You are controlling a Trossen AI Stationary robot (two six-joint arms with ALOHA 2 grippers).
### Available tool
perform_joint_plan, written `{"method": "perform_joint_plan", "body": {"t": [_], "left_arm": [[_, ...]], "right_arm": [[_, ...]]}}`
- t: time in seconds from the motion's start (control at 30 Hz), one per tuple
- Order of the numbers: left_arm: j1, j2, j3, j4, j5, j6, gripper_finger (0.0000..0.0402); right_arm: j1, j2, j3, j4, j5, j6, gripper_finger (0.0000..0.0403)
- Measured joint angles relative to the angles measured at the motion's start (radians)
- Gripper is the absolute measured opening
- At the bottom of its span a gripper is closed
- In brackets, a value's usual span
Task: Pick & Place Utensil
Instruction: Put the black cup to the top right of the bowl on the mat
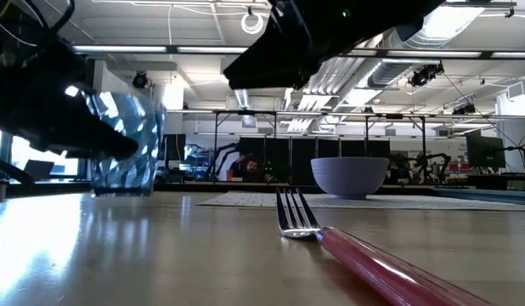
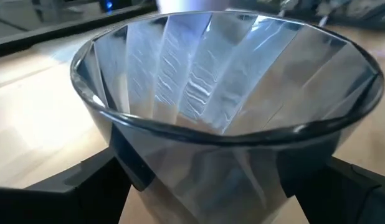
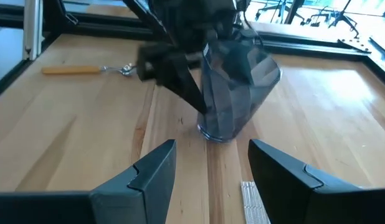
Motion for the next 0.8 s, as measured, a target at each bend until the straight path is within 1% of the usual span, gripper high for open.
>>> {"method": "perform_joint_plan", "body": {"t": [0.1,0.17,0.27,0.37,0.53,0.6,0.77,0.8], "left_arm": [[0.000,-0.012,0.027,0.086,0.019,0.120,0.0365],[0.000,-0.018,0.047,0.130,0.029,0.205,0.0364],[0.000,-0.018,0.088,0.171,0.050,0.318,0.0364],[0.000,-0.018,0.136,0.170,0.095,0.392,0.0365],[0.001,-0.018,0.227,0.170,0.110,0.539,0.0366],[0.015,-0.018,0.258,0.168,0.125,0.566,0.0366],[0.070,-0.019,0.288,0.132,0.216,0.563,0.0366],[0.084,-0.019,0.288,0.133,0.235,0.559,0.0367]], "right_arm": [[-0.005,0.035,0.000,0.012,-0.013,0.028,0.0197],[-0.015,0.062,0.000,0.015,-0.036,0.068,0.0208],[-0.037,0.091,0.000,0.032,-0.066,0.103,0.0236],[-0.054,0.096,0.000,0.068,-0.082,0.124,0.0269],[-0.052,0.097,0.000,0.100,-0.095,0.120,0.0307],[-0.045,0.097,0.000,0.122,-0.118,0.103,0.0314],[-0.027,0.098,0.000,0.162,-0.206,0.074,0.0315],[-0.026,0.096,0.001,0.158,-0.200,0.075,0.0315]]}}
